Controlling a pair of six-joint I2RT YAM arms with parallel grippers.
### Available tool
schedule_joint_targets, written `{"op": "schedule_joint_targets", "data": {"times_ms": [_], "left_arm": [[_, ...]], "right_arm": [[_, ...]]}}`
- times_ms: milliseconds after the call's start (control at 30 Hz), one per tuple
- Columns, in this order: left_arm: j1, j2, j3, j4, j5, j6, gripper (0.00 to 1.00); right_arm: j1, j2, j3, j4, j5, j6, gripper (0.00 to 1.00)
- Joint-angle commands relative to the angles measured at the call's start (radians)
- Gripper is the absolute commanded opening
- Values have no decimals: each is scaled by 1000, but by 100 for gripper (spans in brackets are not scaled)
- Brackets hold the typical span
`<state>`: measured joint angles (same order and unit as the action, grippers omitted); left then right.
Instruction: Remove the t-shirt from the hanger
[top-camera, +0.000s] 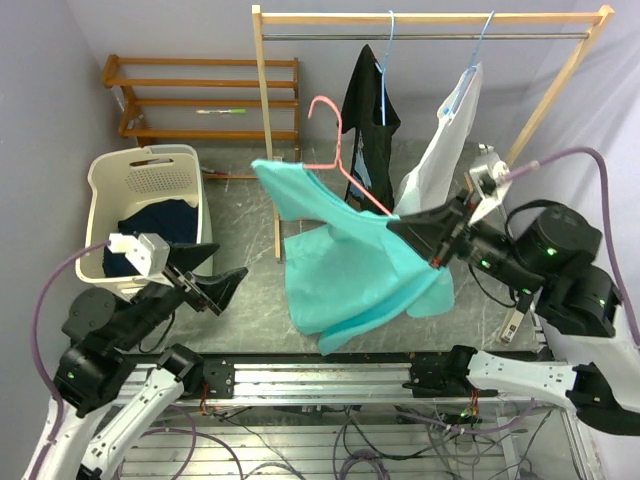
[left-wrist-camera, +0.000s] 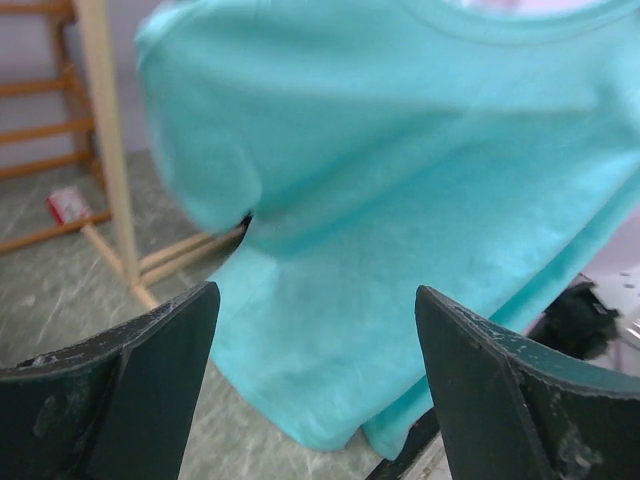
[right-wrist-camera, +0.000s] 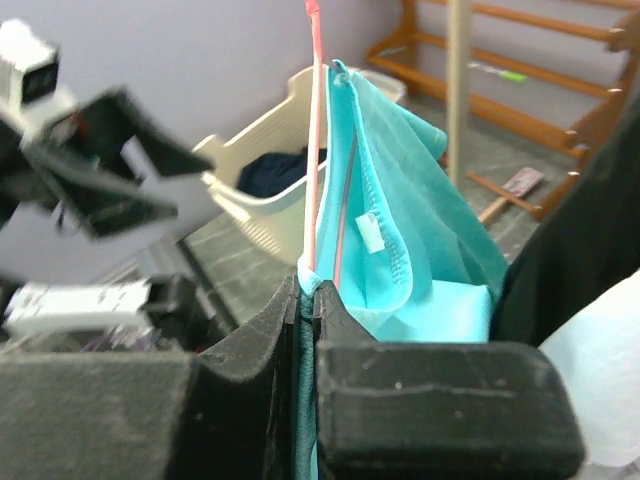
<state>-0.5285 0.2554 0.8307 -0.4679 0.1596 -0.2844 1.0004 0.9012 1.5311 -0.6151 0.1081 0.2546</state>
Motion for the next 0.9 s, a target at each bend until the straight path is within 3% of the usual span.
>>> {"op": "schedule_joint_targets", "data": {"times_ms": [0,100,233,867], "left_arm": [[-8,171,235,41,281,64,90],[-8,337,420,-55,447,95,86],[-8,485,558,-132,567,137,80],[-8,519,427,-22,667,121,75]], "right_arm": [[-3,-81,-44,-57,-282,26,0],[-3,-98,-74,-90,-387,37,0],[-3,-109,-110,-94,-406,41,0],[-3,-114,-186,48,-509,96,0]]}}
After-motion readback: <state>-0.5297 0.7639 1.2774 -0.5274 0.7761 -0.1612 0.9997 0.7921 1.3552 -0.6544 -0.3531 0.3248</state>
